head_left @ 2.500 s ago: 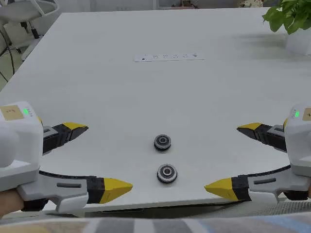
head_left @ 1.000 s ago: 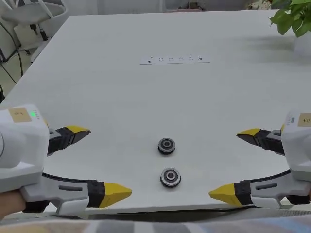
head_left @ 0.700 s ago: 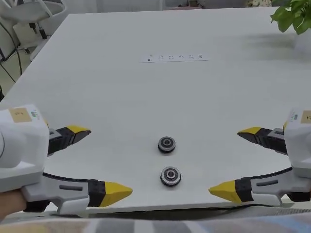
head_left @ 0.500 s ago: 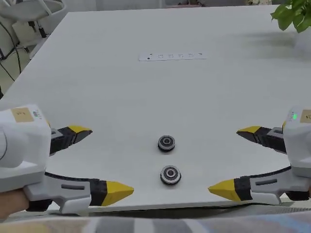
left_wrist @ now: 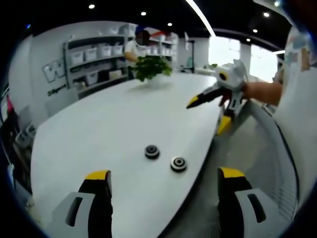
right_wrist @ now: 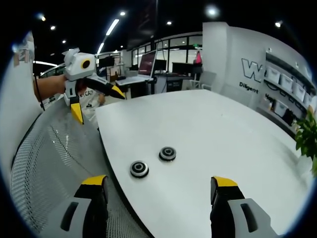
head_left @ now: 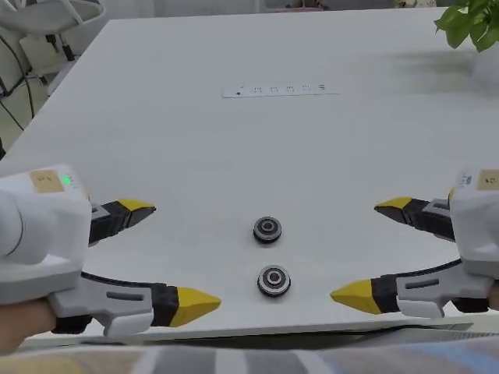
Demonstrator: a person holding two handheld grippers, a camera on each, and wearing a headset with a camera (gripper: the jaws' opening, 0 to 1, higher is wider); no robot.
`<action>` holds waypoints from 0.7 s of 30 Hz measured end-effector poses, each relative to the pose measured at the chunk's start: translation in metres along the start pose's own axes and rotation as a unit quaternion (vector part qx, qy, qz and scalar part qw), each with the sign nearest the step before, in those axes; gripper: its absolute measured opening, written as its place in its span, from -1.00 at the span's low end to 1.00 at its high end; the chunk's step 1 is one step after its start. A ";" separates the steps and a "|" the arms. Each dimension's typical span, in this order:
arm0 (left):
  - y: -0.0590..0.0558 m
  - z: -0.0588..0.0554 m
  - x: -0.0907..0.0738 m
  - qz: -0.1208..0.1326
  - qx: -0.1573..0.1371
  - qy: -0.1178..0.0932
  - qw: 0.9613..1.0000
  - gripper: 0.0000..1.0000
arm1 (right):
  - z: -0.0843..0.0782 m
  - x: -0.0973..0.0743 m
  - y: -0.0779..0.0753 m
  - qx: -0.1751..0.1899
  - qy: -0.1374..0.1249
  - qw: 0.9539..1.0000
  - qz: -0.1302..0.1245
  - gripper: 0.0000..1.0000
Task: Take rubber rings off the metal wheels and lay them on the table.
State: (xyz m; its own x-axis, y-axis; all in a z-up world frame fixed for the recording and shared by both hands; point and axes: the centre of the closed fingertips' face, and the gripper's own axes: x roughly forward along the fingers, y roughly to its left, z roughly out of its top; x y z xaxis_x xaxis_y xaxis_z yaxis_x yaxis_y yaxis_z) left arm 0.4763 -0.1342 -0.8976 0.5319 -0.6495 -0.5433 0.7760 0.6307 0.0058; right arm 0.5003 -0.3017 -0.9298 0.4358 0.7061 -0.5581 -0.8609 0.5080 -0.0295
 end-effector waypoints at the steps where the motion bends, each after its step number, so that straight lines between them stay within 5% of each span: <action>1: 0.000 0.001 0.001 -0.001 0.003 0.000 1.000 0.79 | 0.000 0.001 0.000 0.000 0.000 1.000 0.001 0.68; 21: 0.000 0.011 0.019 -0.026 0.019 -0.001 0.999 0.67 | -0.001 0.021 -0.001 -0.032 0.003 0.999 0.032 0.62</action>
State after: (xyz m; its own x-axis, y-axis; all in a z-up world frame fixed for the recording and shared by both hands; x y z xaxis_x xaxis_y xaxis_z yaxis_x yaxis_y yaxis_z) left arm 0.4900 -0.1511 -0.8981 0.4908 -0.6826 -0.5414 0.8150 0.5794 0.0084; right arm 0.5107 -0.2875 -0.9422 0.3776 0.7331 -0.5657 -0.9020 0.4293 -0.0458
